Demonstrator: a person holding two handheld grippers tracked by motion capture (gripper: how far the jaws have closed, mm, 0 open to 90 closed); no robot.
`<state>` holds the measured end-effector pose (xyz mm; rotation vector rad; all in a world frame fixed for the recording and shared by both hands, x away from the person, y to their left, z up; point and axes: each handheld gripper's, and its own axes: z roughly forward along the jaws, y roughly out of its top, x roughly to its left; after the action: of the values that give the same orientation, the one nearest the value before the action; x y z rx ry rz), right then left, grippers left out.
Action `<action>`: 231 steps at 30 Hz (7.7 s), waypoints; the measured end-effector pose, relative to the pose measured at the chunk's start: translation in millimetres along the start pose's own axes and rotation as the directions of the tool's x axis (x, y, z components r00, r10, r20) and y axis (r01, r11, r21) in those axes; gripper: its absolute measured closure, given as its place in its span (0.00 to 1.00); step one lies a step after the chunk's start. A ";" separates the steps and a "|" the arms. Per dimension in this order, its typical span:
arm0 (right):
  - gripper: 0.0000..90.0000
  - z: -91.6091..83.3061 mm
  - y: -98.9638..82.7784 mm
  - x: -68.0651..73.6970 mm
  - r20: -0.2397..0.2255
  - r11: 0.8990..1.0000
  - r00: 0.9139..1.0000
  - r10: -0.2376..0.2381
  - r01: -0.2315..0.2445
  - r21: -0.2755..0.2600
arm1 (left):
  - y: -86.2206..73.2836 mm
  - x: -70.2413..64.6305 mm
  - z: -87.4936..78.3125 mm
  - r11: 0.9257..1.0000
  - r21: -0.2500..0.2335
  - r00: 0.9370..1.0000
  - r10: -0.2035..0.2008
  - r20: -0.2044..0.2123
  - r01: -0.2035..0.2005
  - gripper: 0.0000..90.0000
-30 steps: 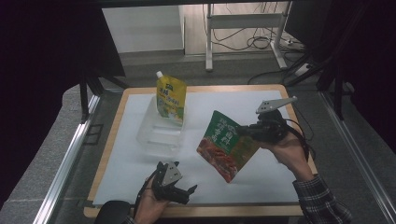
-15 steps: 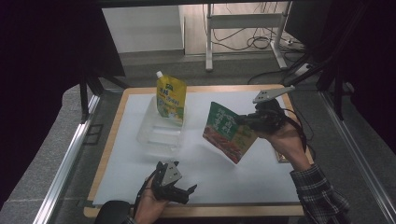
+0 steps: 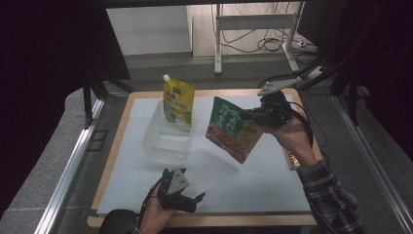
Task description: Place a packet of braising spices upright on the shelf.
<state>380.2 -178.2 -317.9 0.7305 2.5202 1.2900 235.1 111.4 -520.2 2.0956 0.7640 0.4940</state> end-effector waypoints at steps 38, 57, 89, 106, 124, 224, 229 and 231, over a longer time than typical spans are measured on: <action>0.99 43.4 53.4 -8.5 -0.087 0.996 0.996 0.035 -0.042 -0.074 | 0.9 -2.5 0.1 1.000 0.000 1.000 0.024 0.019 -0.024 0.01; 0.99 84.6 93.0 2.7 -0.135 0.995 0.991 0.023 -0.035 -0.089 | 1.4 -3.3 0.2 0.999 0.003 0.999 0.033 0.025 -0.033 0.02; 0.99 156.8 125.3 18.2 -0.181 0.996 0.983 0.030 -0.045 -0.083 | 1.6 -3.0 -0.2 0.999 0.003 0.999 0.037 0.032 -0.037 0.02; 0.99 172.4 130.3 29.6 -0.198 0.996 0.980 0.027 -0.044 -0.082 | 1.7 -3.4 -0.1 0.999 0.004 0.999 0.038 0.034 -0.038 0.02; 0.99 205.5 108.8 25.8 -0.186 0.999 0.982 0.039 -0.042 -0.016 | 1.2 -3.8 0.9 0.999 0.014 0.998 0.047 0.034 -0.047 0.02; 0.01 100.9 -34.9 1.1 -0.039 0.997 0.996 -0.076 0.074 -0.032 | 0.6 -9.8 5.9 0.997 0.025 0.997 0.071 0.028 -0.071 0.02; 0.01 91.5 -48.1 -4.2 -0.031 0.998 0.998 -0.048 0.047 -0.046 | 0.5 -9.7 6.1 0.997 0.024 0.997 0.073 0.028 -0.073 0.02; 0.01 89.7 -50.5 -6.4 -0.031 0.998 0.999 -0.035 0.034 -0.052 | 0.5 -9.7 6.2 0.997 0.025 0.997 0.073 0.028 -0.074 0.02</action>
<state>405.3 -143.8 -411.8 0.6578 2.5029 1.3600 231.7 101.1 -524.1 2.1562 0.6827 0.4966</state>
